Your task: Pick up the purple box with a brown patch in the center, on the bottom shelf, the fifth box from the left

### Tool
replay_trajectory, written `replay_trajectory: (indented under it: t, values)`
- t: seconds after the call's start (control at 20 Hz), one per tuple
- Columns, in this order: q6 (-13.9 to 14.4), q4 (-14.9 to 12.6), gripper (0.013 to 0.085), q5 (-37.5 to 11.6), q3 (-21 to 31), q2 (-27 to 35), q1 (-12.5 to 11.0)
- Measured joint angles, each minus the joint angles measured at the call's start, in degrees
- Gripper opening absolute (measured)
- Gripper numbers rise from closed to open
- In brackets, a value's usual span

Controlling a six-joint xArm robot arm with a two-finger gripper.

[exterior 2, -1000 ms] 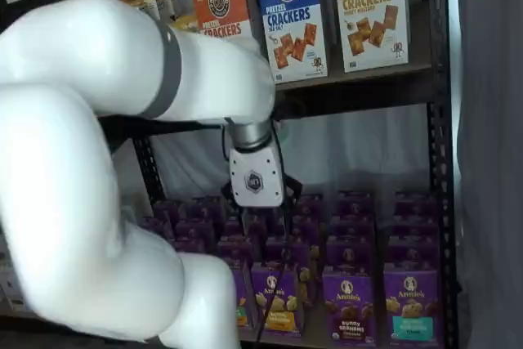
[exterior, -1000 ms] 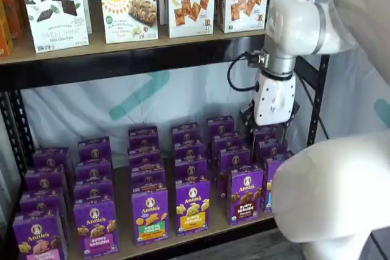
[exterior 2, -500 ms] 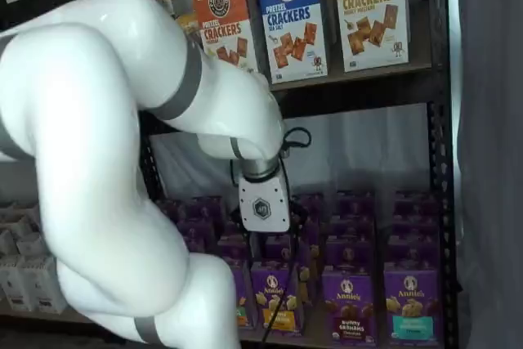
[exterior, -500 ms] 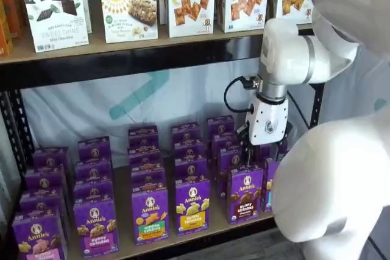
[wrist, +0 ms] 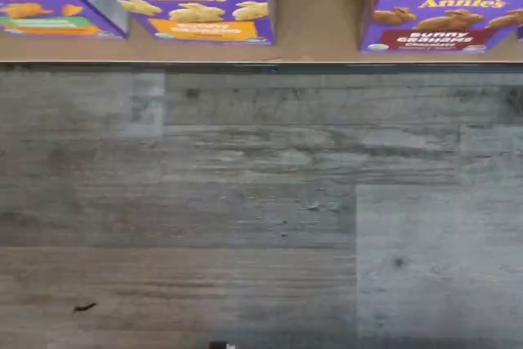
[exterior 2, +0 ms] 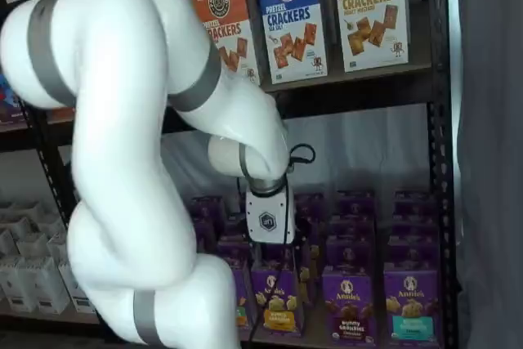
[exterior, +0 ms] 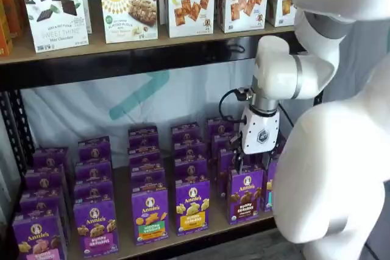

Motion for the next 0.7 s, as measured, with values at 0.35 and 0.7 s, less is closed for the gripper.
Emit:
replay_trajectory:
  t: [0.35, 0.7]
  values:
    - [-0.3, 0.4, 0.085, -8.7, -2.7, 11.5, 0.6]
    - [0.7, -3.6, 0.085, -12.0, -7.1, 21.6, -2.0]
